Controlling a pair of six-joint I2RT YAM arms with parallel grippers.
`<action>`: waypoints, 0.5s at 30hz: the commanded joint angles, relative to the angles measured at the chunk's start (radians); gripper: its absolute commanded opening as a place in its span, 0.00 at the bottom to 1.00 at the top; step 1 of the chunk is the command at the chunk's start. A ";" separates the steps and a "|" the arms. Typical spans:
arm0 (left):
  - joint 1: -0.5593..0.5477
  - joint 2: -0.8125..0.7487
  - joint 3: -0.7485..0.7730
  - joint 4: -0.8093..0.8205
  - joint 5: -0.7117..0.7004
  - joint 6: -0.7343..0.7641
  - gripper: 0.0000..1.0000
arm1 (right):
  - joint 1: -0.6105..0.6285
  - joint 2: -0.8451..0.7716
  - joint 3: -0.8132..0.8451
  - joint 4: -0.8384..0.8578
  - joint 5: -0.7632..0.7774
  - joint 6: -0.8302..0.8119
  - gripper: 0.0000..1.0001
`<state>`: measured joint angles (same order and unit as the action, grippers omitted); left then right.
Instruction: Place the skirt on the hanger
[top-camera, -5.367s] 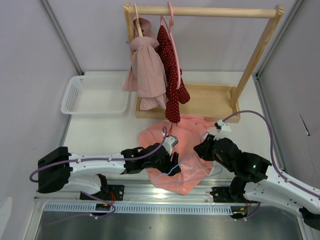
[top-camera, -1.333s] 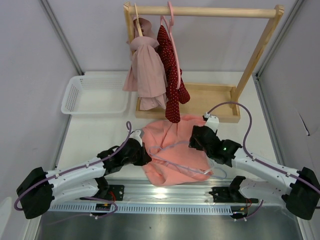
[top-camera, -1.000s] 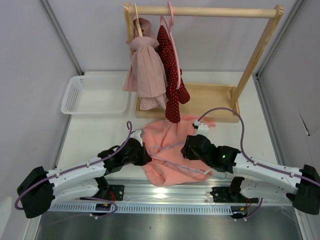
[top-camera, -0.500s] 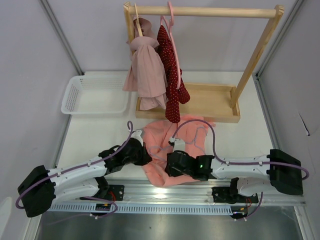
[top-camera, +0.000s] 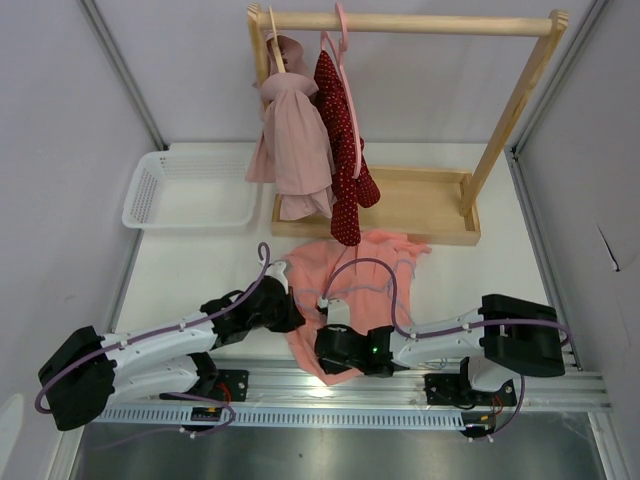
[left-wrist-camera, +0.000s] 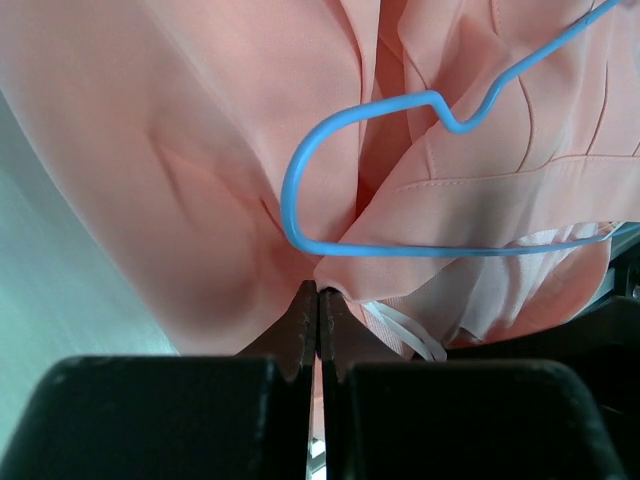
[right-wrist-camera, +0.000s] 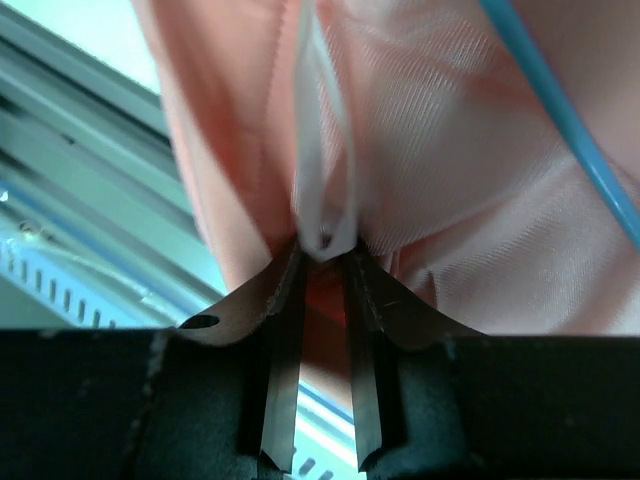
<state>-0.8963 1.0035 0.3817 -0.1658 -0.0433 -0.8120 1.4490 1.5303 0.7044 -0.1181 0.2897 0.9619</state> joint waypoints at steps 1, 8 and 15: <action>-0.001 -0.003 0.034 0.035 0.006 0.011 0.01 | 0.013 0.053 0.035 0.018 0.002 0.026 0.26; -0.004 -0.037 0.049 0.011 0.036 0.040 0.18 | 0.010 0.083 0.073 -0.037 0.025 0.023 0.26; -0.006 -0.129 0.103 -0.104 0.022 0.079 0.37 | -0.007 0.079 0.081 -0.063 0.023 0.023 0.26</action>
<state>-0.8982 0.9249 0.4152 -0.2260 -0.0200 -0.7723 1.4479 1.5944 0.7647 -0.1390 0.2947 0.9749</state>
